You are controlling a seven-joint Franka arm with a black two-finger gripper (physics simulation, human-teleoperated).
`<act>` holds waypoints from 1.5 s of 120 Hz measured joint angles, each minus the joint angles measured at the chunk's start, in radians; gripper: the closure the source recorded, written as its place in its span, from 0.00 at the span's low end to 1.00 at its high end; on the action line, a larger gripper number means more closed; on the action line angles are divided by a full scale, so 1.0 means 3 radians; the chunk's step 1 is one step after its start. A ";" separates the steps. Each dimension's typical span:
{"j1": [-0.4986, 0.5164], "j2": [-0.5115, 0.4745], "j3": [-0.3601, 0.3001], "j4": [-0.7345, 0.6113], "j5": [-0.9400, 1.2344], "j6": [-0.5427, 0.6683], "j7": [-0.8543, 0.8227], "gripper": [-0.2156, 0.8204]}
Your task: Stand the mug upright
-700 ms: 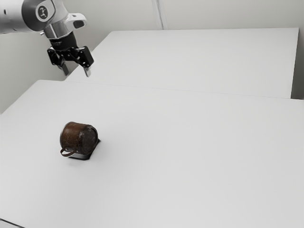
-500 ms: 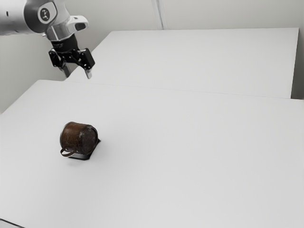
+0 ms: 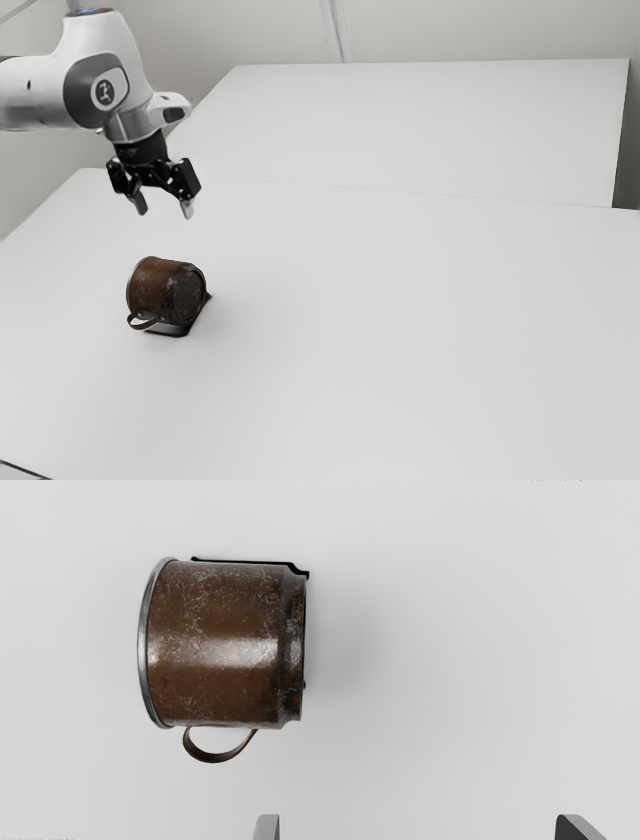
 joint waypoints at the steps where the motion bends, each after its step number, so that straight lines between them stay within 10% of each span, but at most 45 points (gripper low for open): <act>1: 0.0021 0.0001 0.0000 -0.0011 -0.0007 0.0014 0.0000 0.21; 42: 0.0950 0.0392 -0.0001 -0.0087 -0.0470 0.0188 0.0190 0.21; 102: 0.1250 0.0907 -0.0017 0.0122 -0.1041 0.0527 0.1806 0.21; 180: 0.1646 0.1558 -0.0023 0.0311 -0.2101 -0.0359 0.2639 0.28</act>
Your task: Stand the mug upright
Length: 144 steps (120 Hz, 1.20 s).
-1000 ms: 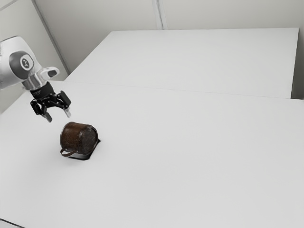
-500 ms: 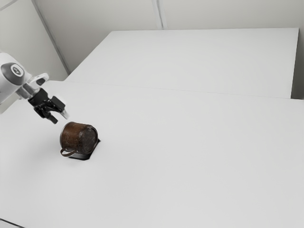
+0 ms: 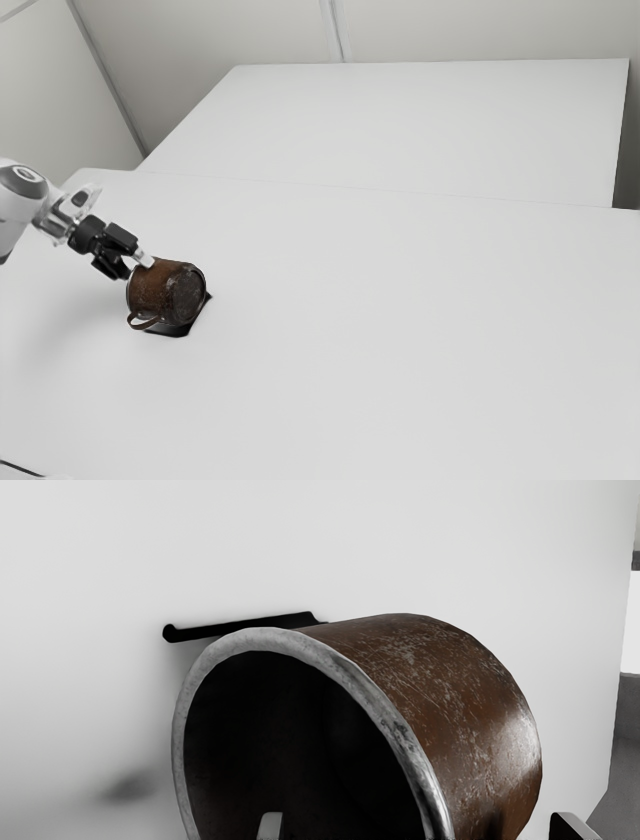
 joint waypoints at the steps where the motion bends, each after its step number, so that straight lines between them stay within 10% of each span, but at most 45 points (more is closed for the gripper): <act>1: 0.0001 0.0002 -0.0001 0.0000 -0.0008 -0.0015 0.0000 0.29; 70: -0.0012 0.0001 -0.0039 0.0008 -0.0139 -0.0745 -0.0017 0.87; 117: -0.0081 -0.0230 -0.0080 -0.0038 -0.0091 -0.0713 -0.0058 0.96; 144: -0.0701 -0.0651 -0.0113 -0.0152 0.0686 -0.0415 -0.0293 0.97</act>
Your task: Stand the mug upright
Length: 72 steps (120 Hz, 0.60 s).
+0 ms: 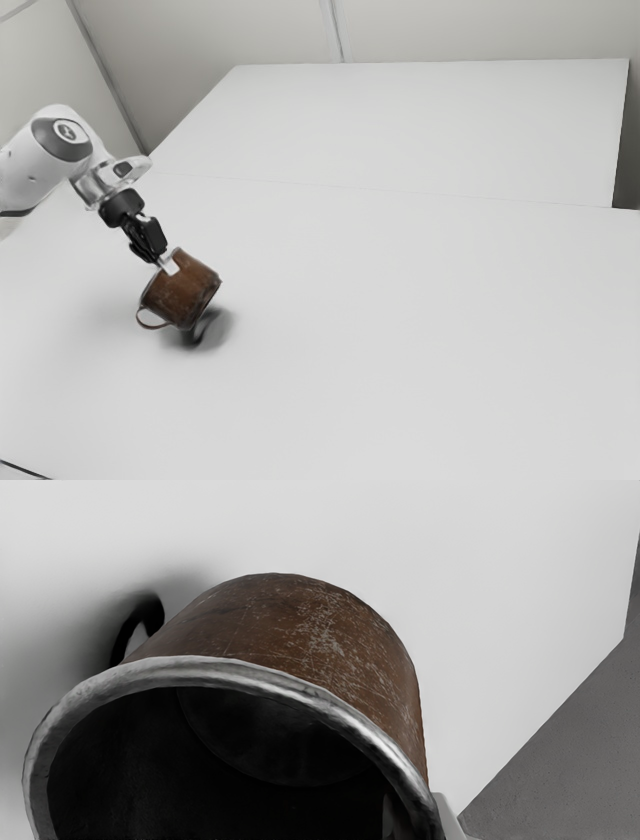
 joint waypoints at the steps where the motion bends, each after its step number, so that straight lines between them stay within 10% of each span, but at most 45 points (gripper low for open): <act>1: -0.0025 -0.0017 0.0000 -0.0009 0.0040 0.0021 -0.0010 0.97; 72: -0.0563 -0.0499 -0.0291 -0.0822 0.1347 0.1674 -0.0436 0.97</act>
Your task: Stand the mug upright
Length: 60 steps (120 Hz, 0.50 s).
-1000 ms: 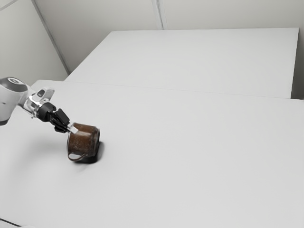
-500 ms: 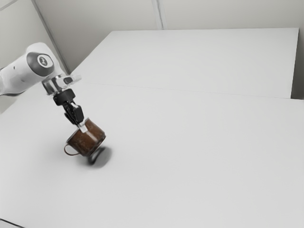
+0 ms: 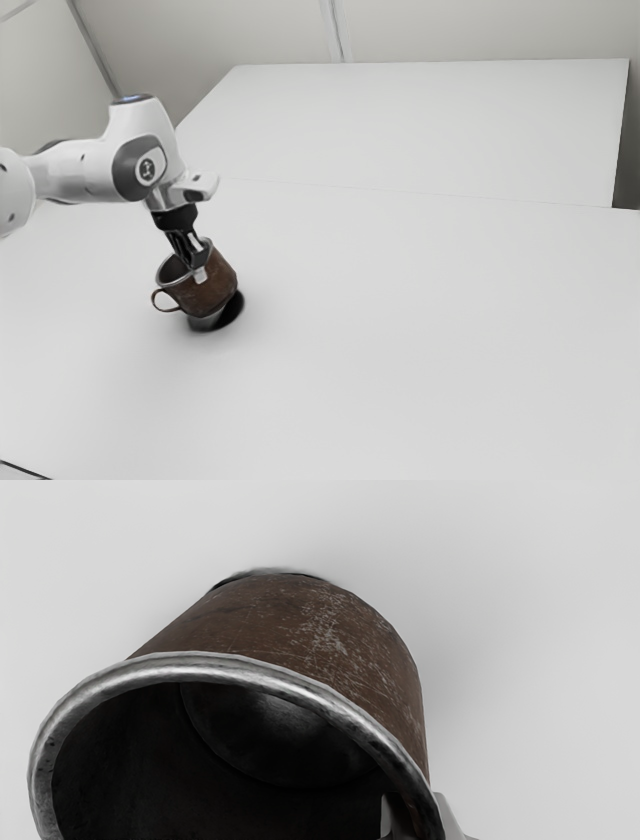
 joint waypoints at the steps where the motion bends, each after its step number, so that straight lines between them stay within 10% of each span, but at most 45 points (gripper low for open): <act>1: 0.0001 0.0000 -0.0001 -0.0004 0.0004 0.0011 -0.0004 0.97; 60: 0.0019 0.0007 -0.0091 -0.0190 0.0226 0.0540 -0.0142 0.90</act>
